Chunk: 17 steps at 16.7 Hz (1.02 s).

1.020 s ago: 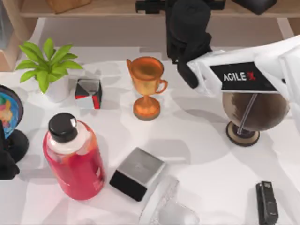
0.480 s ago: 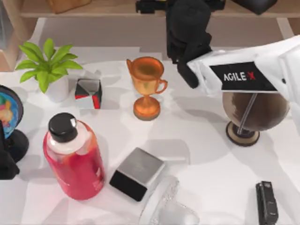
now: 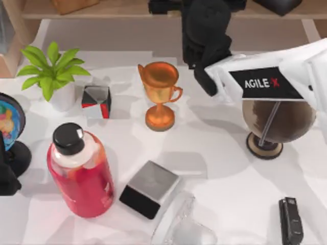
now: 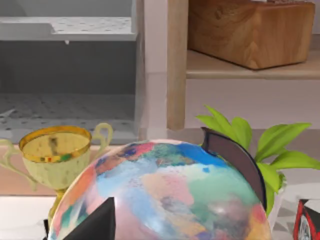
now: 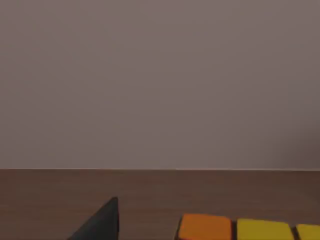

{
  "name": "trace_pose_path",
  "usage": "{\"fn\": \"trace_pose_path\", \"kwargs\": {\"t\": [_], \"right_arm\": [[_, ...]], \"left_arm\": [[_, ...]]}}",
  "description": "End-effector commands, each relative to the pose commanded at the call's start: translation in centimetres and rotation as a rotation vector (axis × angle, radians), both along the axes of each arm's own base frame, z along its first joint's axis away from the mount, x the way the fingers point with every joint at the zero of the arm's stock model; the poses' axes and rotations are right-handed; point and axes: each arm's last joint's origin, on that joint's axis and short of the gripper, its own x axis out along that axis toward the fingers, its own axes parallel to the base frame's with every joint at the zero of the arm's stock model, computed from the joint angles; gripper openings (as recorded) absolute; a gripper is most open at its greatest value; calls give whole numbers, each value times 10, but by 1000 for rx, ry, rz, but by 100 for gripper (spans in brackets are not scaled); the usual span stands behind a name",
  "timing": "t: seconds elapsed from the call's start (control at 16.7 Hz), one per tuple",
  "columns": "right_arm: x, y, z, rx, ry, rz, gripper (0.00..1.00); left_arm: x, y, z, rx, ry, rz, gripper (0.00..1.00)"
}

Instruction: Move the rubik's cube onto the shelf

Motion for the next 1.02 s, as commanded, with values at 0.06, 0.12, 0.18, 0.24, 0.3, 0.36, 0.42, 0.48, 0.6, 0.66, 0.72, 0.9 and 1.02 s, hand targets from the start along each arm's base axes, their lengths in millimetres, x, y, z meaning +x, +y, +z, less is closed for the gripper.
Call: {"fn": "trace_pose_path", "kwargs": {"t": [0.06,0.12,0.18,0.24,0.3,0.36,0.42,0.48,0.6,0.66,0.72,0.9,1.02], "right_arm": [[-1,-4,6,-4,-18,-2,100],[-3,-11,16,-9,-46,-6,100],[-6,-21,28,-17,-84,-13,100],[-10,-34,43,-30,-132,-25,100],[-15,-50,55,-51,-180,-43,100],[-21,-69,65,-82,-225,-66,100],[-27,-90,71,-124,-266,-95,100],[-33,-113,72,-177,-300,-129,100],[-49,-164,71,-309,-362,-215,100],[-59,-190,69,-386,-389,-263,100],[-71,-216,66,-470,-410,-315,100],[-114,-288,51,-759,-417,-463,100],[-144,-328,37,-966,-369,-537,100]], "left_arm": [[0,0,0,0,0,0,100],[0,0,0,0,0,0,100],[0,0,0,0,0,0,100],[0,0,0,0,0,0,100],[0,0,0,0,0,0,100],[0,0,0,0,0,0,100],[0,0,0,0,0,0,100],[0,0,0,0,0,0,100],[0,0,0,0,0,0,100],[0,0,0,0,0,0,100],[0,0,0,0,0,0,100],[0,0,0,0,0,0,100],[0,0,0,0,0,0,100]]}}
